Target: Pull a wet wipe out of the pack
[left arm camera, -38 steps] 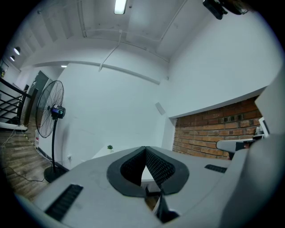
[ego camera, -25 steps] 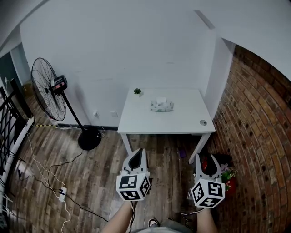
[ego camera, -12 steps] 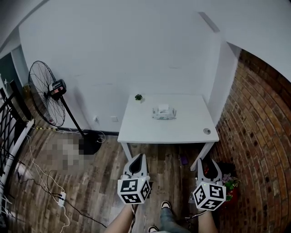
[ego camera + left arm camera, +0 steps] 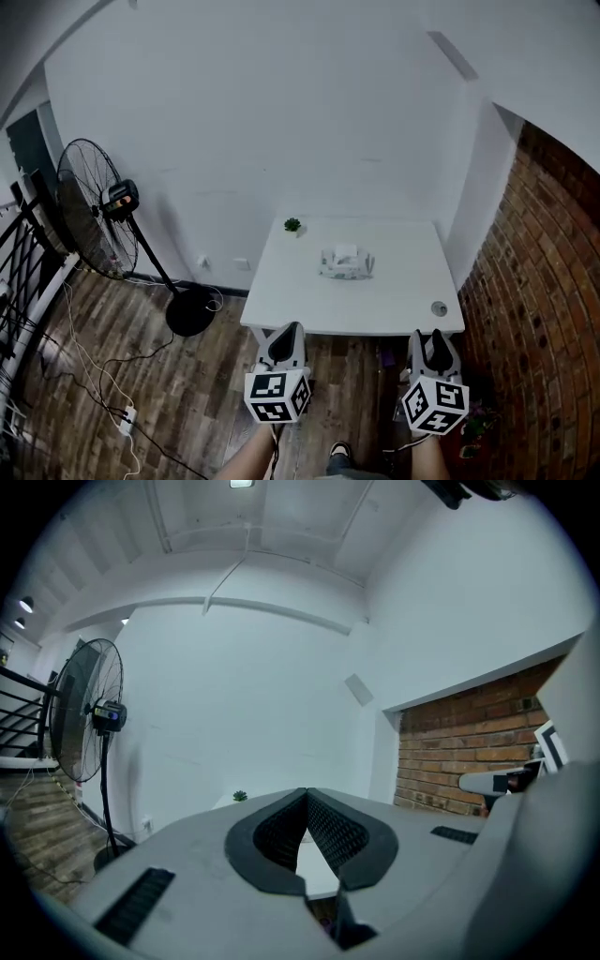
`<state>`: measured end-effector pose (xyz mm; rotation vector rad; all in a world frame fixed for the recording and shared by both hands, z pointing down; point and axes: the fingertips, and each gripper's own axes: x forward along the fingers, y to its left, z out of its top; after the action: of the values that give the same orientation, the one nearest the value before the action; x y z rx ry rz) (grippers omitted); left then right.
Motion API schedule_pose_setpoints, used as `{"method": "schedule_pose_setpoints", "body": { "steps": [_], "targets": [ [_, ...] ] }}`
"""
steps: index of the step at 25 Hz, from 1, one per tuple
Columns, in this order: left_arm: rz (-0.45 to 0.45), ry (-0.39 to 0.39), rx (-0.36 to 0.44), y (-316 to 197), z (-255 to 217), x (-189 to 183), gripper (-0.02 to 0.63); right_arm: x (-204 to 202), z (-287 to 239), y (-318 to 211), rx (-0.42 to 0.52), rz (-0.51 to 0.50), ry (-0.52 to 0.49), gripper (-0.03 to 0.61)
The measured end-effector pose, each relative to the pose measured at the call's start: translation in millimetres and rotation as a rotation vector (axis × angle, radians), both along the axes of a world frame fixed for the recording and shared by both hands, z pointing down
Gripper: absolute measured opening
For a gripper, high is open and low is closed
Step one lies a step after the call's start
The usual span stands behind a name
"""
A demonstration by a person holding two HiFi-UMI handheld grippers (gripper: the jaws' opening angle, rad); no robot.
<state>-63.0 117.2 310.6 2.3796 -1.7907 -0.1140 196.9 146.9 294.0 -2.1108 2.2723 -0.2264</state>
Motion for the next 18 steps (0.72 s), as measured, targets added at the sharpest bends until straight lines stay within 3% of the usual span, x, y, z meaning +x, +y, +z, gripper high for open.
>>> {"method": "schedule_pose_setpoints", "body": {
  "steps": [8,18],
  "targets": [
    [-0.047,0.012,-0.020,-78,6,15,0.011,22,-1,-93,-0.015,-0.042,0.013,0.170],
    [-0.104,0.006,-0.081,-129,29,7,0.011,15,17,-167,-0.057,-0.099,-0.002,0.166]
  ]
}}
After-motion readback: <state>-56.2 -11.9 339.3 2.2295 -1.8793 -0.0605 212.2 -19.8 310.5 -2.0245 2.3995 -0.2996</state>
